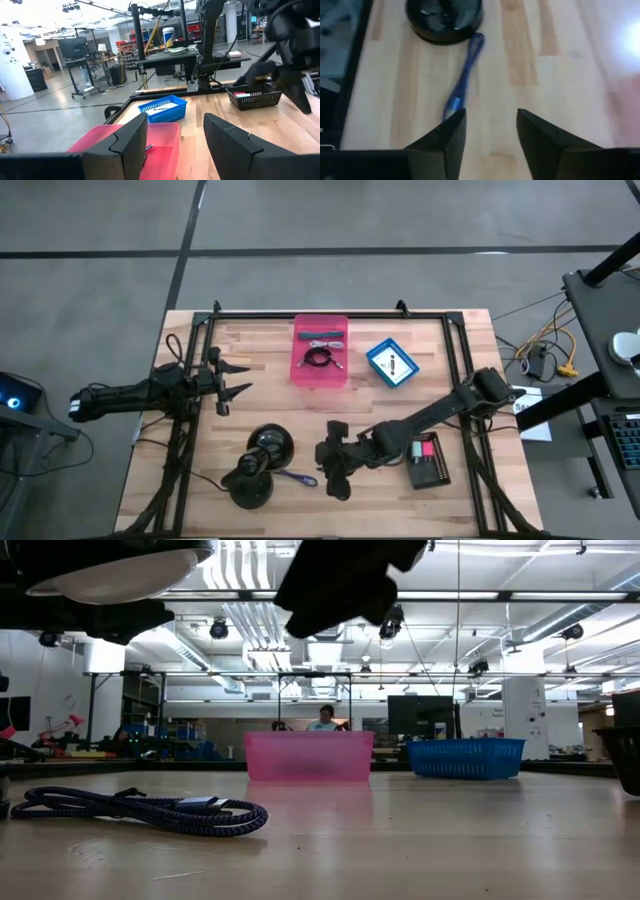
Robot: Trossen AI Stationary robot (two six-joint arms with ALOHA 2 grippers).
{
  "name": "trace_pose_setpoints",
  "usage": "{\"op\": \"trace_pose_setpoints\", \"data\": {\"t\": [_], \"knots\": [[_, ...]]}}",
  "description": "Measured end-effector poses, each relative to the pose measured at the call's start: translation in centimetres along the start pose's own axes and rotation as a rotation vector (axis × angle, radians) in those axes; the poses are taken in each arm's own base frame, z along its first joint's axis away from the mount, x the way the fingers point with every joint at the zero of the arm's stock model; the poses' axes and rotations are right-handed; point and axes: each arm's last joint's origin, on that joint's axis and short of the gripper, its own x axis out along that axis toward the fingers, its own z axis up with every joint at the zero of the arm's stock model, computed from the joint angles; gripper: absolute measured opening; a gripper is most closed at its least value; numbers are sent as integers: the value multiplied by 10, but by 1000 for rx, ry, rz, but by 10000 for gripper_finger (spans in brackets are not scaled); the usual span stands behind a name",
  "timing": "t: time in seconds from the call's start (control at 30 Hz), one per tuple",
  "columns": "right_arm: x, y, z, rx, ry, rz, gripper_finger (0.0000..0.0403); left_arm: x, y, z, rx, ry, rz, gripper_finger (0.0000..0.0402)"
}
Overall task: Pick and place items into bin
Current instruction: Put the blue charger cable into the pink bin
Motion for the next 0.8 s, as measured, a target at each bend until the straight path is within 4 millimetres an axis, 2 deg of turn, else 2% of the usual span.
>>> {"op": "trace_pose_setpoints", "data": {"t": [0.17, 0.33, 0.5, 0.8], "knots": [[13, 0, -12, 16, -53, 79, 207, 0, 0, 0, 0, 1, 0, 180], [19, 2, -23, 4, -56, 106, 235, 0, 0, 0, 1, 1, 0, 180], [23, 1, -32, -9, -45, 123, 246, 0, 0, 0, 1, 1, 0, 180], [24, 0, -31, -8, -46, 122, 245, 0, 0, 0, 1, 2, 0, 180]]}}
